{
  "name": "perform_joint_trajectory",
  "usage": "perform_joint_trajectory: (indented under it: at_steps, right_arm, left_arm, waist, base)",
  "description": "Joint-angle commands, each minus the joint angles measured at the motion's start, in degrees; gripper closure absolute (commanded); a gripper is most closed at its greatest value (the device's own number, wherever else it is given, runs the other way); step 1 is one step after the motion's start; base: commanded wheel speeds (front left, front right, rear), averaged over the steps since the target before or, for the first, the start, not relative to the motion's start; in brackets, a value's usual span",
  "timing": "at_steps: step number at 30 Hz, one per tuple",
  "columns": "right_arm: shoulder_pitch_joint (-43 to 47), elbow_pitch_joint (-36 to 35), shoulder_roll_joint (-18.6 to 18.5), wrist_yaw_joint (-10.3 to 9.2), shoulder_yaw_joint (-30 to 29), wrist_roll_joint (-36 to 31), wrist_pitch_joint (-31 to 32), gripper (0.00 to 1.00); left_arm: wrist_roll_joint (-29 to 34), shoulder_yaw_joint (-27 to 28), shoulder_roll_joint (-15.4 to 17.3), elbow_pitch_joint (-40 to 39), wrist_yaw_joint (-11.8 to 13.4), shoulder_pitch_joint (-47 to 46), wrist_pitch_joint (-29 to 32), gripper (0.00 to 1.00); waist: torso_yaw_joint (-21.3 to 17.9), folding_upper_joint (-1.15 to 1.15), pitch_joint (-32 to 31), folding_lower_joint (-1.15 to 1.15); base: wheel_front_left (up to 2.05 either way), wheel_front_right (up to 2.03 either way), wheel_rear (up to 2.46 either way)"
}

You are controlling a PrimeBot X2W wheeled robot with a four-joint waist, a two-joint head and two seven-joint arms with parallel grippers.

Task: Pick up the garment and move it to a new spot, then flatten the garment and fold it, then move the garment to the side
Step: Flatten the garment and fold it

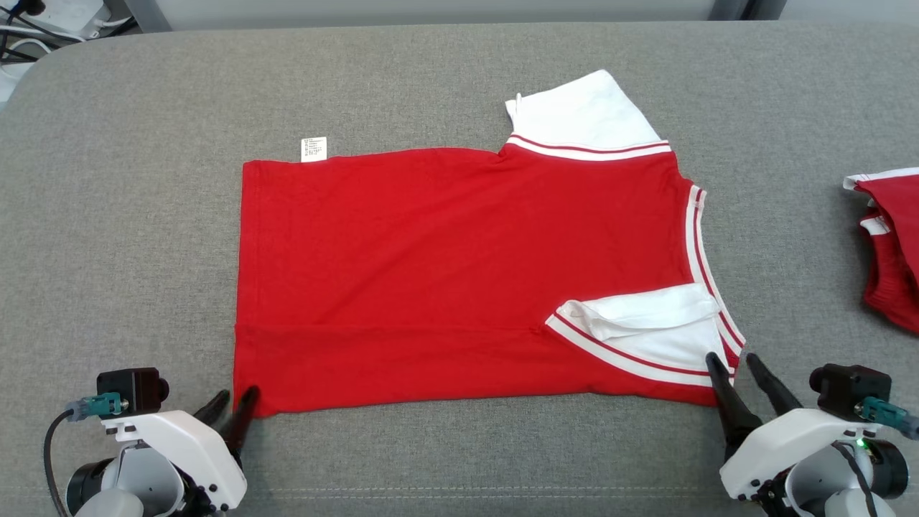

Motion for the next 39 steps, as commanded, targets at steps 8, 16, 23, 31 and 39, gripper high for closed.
perform_joint_trajectory:
  at_steps: [8,16,23,31,39]
  right_arm:
    - [-0.3,-8.3,-0.4,0.00,-1.1,-3.5,-3.8,0.00]
    - [-8.7,-9.3,-4.8,0.00,-2.3,-5.7,-3.6,0.00]
    - [-25.2,-1.5,-9.6,0.00,-0.2,-6.1,-1.2,0.00]
    - [-47.1,14.5,-14.0,0.00,7.8,-3.9,5.1,0.00]
    - [-61.3,26.0,-15.1,0.00,17.5,-0.4,9.6,0.00]
  left_arm:
    - [2.5,5.1,3.2,-8.5,4.7,-0.5,-5.3,0.00]
    - [6.8,5.8,6.2,-17.3,6.0,-6.4,-7.8,0.00]
    - [7.1,2.6,7.0,-13.0,1.6,-20.2,-2.4,0.00]
    - [4.7,-1.6,5.2,0.1,-5.1,-36.6,3.3,0.00]
    - [0.1,-6.8,3.6,7.4,-6.6,-44.7,5.4,0.00]
  waist:
    - [0.0,0.00,0.4,0.00]
    - [0.3,0.00,2.4,0.00]
    - [1.6,0.00,7.8,0.00]
    - [4.0,0.00,14.7,0.00]
    - [6.6,0.00,19.0,0.00]
  base:
    - [0.00,0.00,0.00]
    - [0.00,0.00,0.00]
    - [0.00,0.00,0.00]
    - [0.00,0.00,0.00]
    - [0.00,0.00,0.00]
